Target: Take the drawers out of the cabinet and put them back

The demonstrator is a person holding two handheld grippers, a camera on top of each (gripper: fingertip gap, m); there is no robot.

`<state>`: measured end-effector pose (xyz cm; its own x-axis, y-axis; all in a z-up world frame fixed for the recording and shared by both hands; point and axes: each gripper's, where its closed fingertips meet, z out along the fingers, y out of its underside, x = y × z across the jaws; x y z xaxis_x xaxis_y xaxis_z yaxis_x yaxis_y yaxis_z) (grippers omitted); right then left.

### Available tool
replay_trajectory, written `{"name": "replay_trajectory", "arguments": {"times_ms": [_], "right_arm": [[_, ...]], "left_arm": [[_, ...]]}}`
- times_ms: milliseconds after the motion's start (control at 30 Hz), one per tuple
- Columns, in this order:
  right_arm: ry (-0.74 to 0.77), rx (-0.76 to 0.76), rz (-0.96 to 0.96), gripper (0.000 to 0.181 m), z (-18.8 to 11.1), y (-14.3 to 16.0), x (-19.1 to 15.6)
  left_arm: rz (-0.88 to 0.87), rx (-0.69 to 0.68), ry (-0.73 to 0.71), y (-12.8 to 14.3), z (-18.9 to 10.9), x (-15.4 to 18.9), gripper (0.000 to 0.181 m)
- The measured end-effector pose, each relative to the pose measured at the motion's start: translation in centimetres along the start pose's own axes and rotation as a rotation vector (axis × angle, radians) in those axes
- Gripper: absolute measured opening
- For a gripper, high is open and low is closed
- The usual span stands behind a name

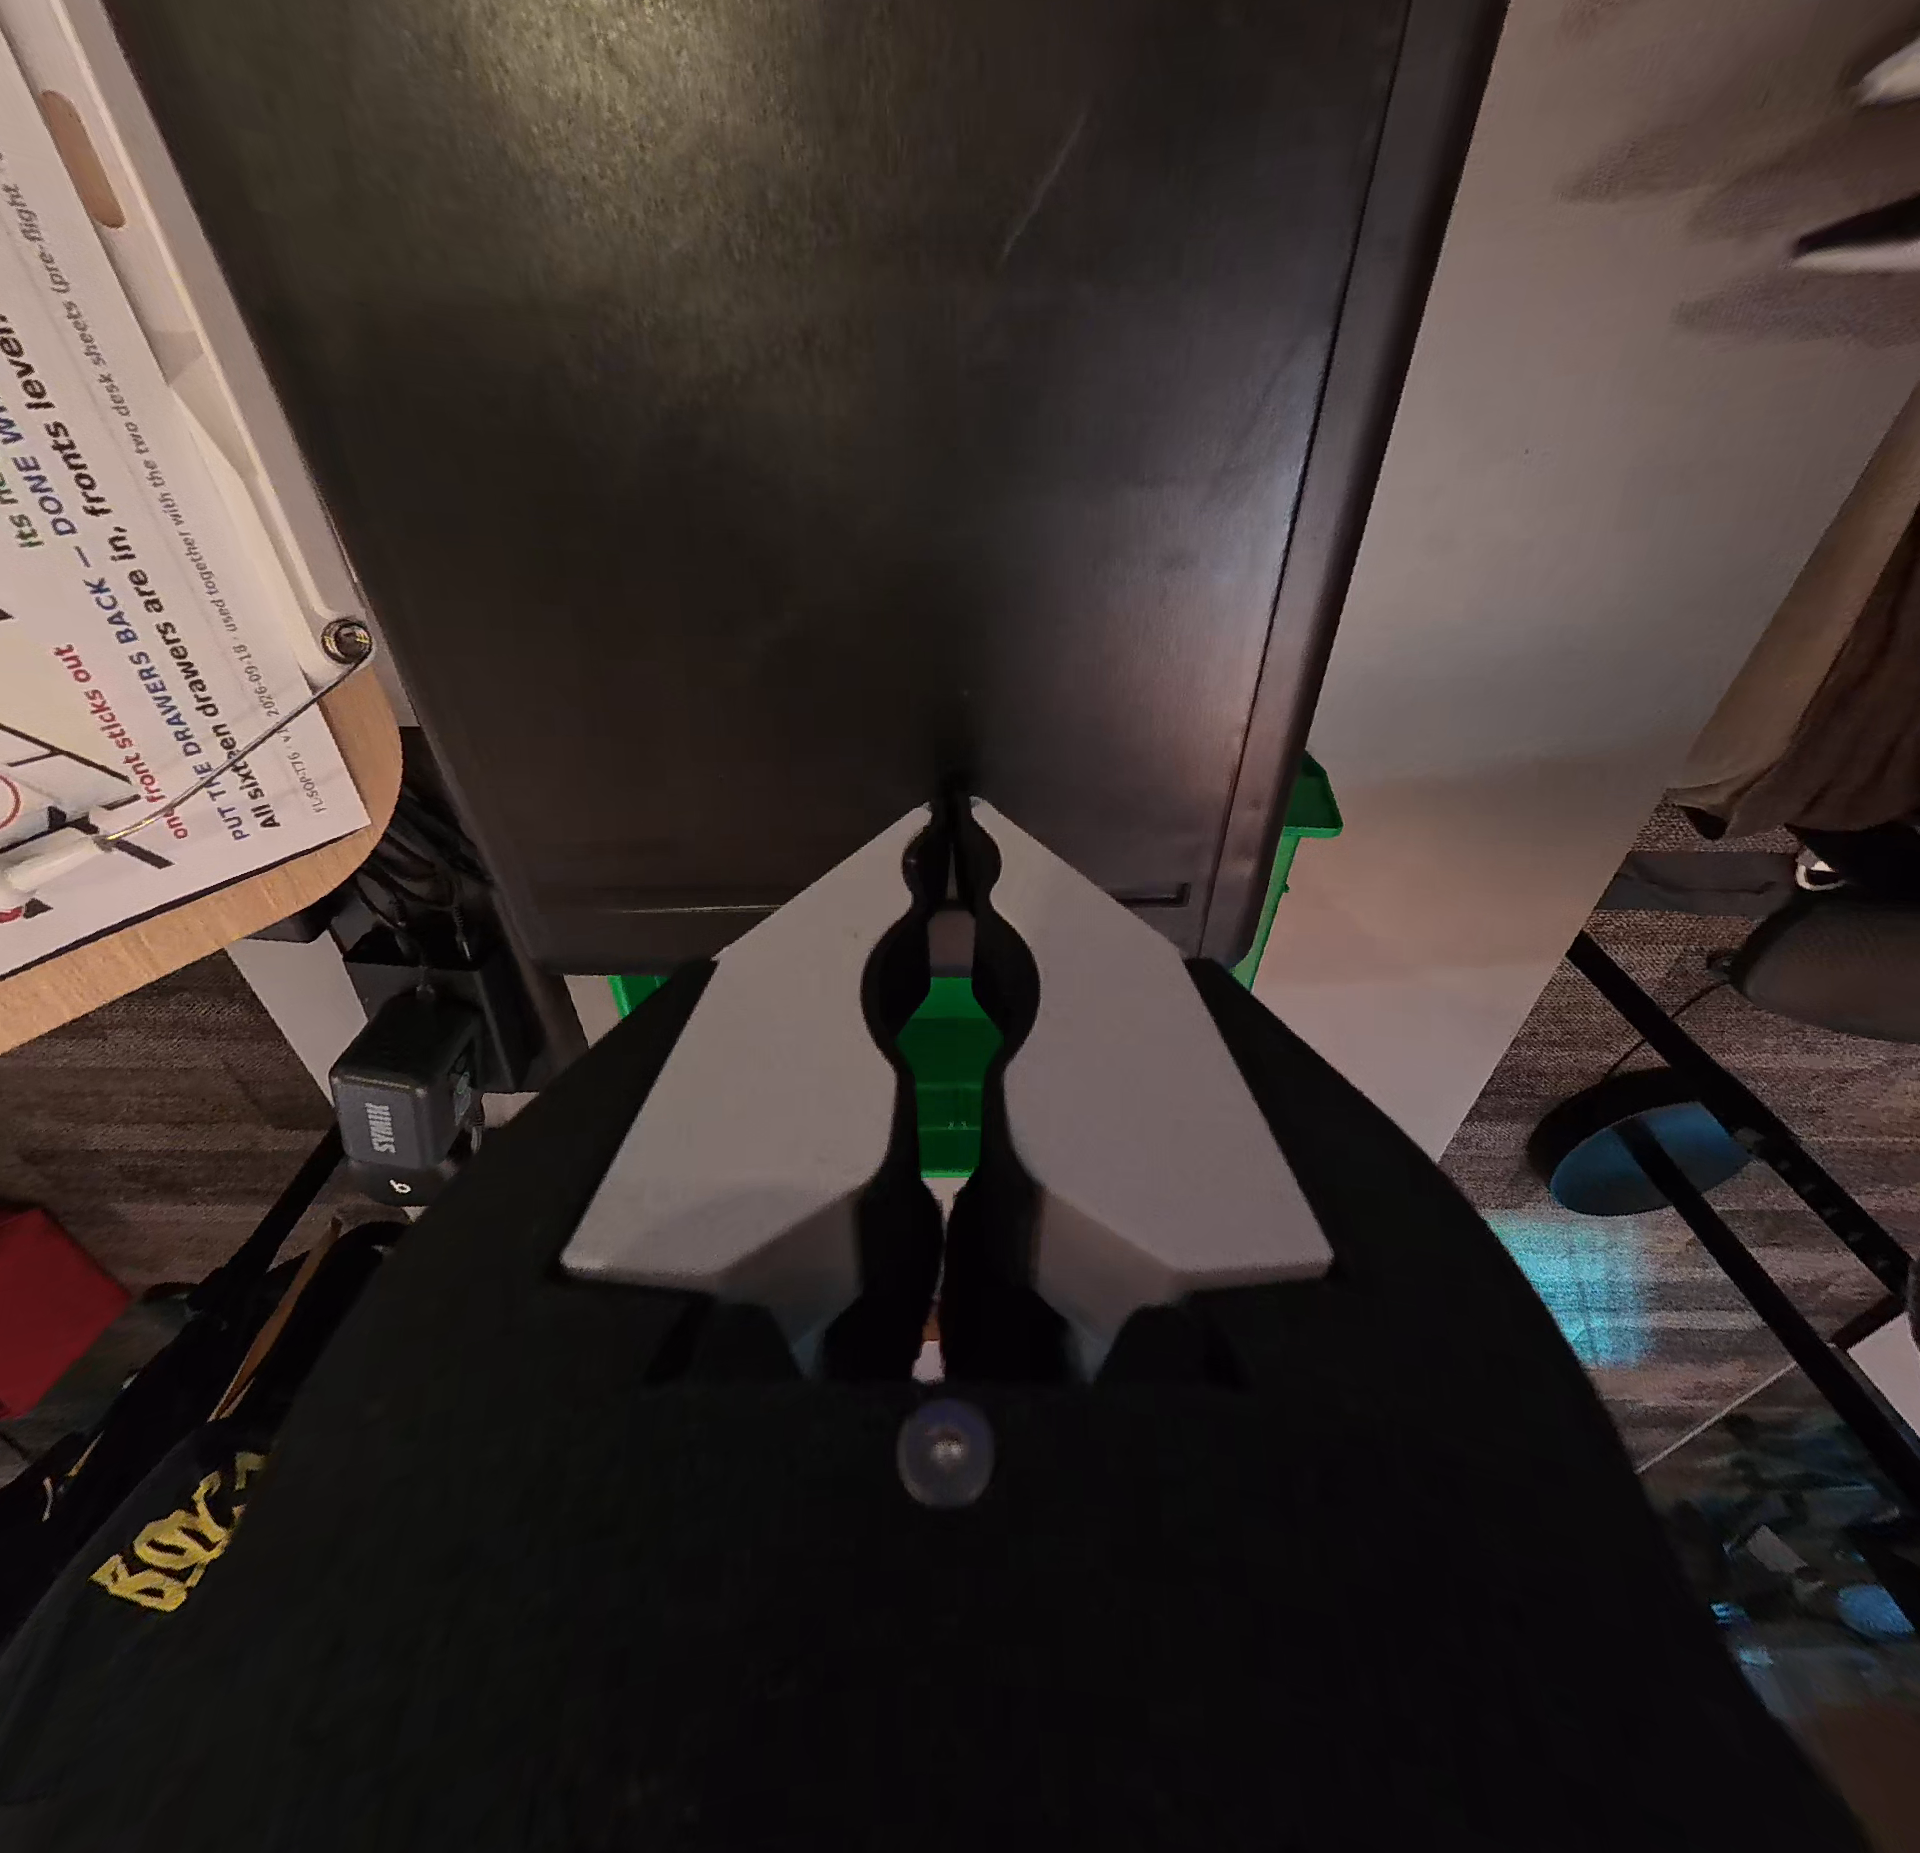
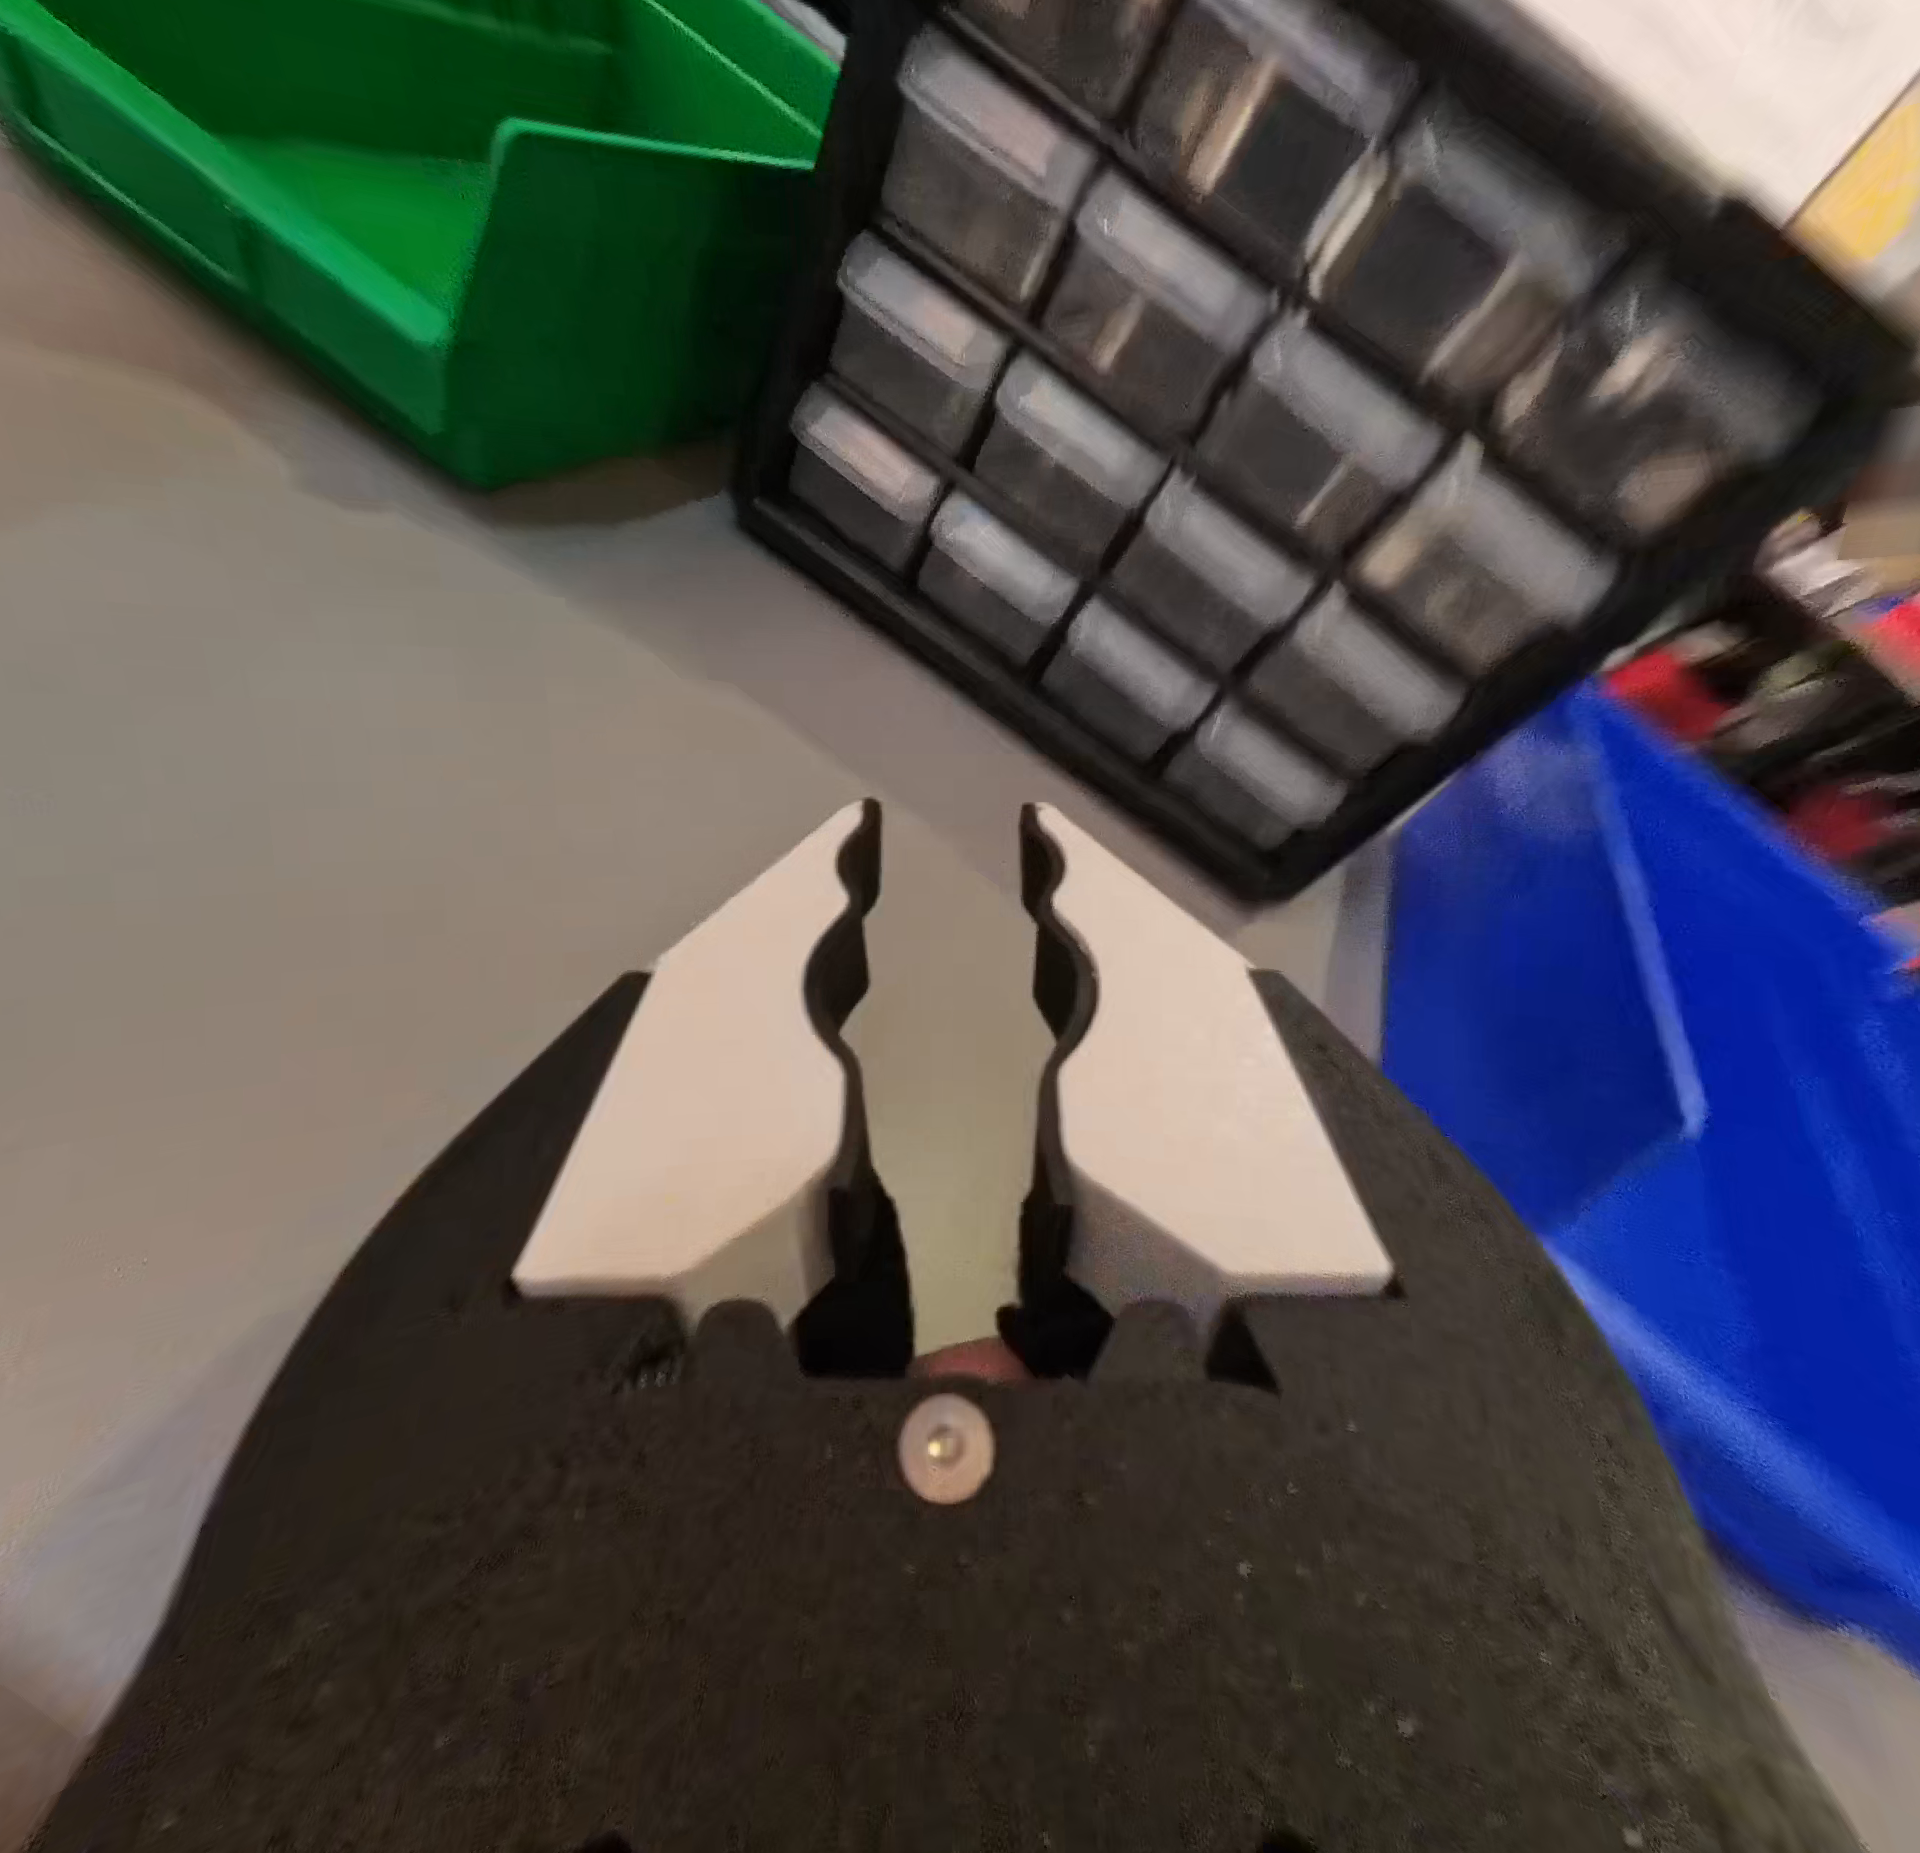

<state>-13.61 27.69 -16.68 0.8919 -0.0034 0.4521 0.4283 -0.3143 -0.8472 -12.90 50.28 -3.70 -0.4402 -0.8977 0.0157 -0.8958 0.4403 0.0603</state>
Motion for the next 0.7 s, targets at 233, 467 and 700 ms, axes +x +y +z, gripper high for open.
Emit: {"name": "replay_trajectory", "arguments": {"times_ms": [233,467,700], "right_arm": [[0.167,0.1,-0.609,0.021,10.4,-6.0,-2.0],[0.162,0.1,-0.832,0.024,15.6,-4.2,-3.4],[0.206,0.125,-0.898,0.016,17.0,-3.4,-3.4]], "left_arm": [[-0.007,0.016,0.015,0.0,0.0,0.0,0.0],[-0.02,0.023,0.051,0.0,0.0,-0.1,0.0],[0.026,-0.021,-0.002,0.0,0.0,0.0,0.0]]}}
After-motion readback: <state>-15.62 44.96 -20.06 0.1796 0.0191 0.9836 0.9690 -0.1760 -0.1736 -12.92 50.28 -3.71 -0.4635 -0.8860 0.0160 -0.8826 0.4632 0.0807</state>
